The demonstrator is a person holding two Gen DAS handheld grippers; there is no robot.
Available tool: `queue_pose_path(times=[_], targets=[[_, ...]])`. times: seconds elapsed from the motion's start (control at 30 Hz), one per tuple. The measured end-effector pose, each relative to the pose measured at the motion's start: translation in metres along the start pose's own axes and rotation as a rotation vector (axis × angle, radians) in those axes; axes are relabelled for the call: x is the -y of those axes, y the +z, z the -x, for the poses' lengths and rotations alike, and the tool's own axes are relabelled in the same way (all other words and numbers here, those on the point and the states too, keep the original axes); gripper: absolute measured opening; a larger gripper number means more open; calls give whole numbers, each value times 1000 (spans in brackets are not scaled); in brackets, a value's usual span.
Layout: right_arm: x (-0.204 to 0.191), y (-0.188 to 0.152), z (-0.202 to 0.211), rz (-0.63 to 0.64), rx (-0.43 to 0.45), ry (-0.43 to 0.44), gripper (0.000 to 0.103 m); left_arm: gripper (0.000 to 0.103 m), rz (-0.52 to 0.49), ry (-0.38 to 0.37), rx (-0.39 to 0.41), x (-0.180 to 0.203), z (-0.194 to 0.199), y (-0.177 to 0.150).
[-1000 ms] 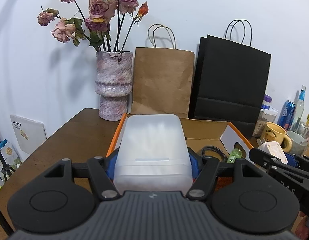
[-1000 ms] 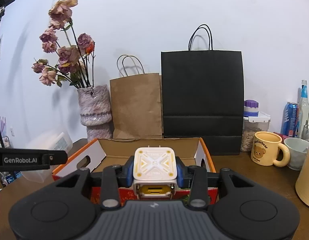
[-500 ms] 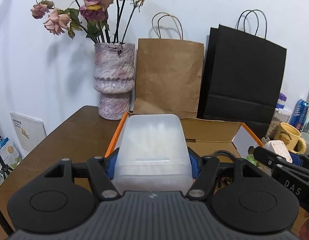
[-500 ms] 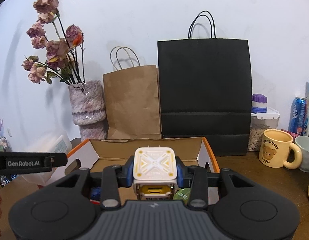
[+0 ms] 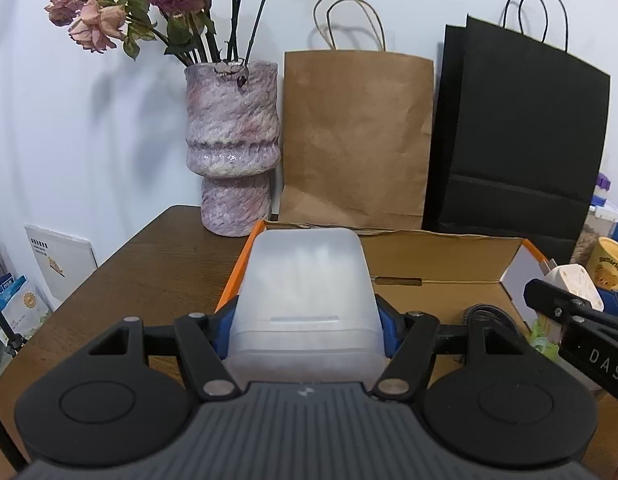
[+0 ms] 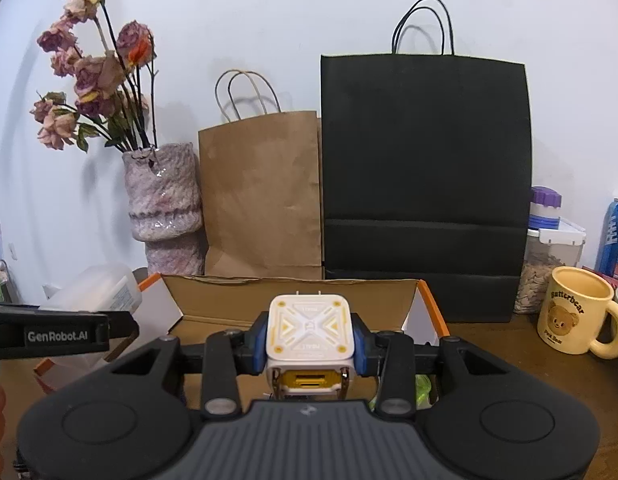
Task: Organize rigid objects
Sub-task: 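Carry the white container and cube charger over the box with both tools, then open both tools to drop the container and charger into the box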
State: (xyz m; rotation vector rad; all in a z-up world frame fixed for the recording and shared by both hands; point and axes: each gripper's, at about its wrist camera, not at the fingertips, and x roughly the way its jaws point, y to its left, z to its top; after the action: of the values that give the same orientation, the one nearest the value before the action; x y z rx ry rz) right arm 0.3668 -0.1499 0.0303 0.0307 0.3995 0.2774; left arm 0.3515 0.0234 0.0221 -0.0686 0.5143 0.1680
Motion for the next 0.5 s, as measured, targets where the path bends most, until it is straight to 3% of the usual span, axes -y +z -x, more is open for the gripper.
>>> queue_pose_path(times=[0.4, 0.43, 0.5], targets=[[2, -5, -18, 4, -51, 12, 38, 68, -26, 28, -20, 3, -18, -3], [3, -6, -19, 0, -57, 14, 39, 69, -30, 30, -21, 3, -18, -4], [6, -7, -20, -9, -66, 12, 40, 83, -38, 36, -9, 4, -16, -4]])
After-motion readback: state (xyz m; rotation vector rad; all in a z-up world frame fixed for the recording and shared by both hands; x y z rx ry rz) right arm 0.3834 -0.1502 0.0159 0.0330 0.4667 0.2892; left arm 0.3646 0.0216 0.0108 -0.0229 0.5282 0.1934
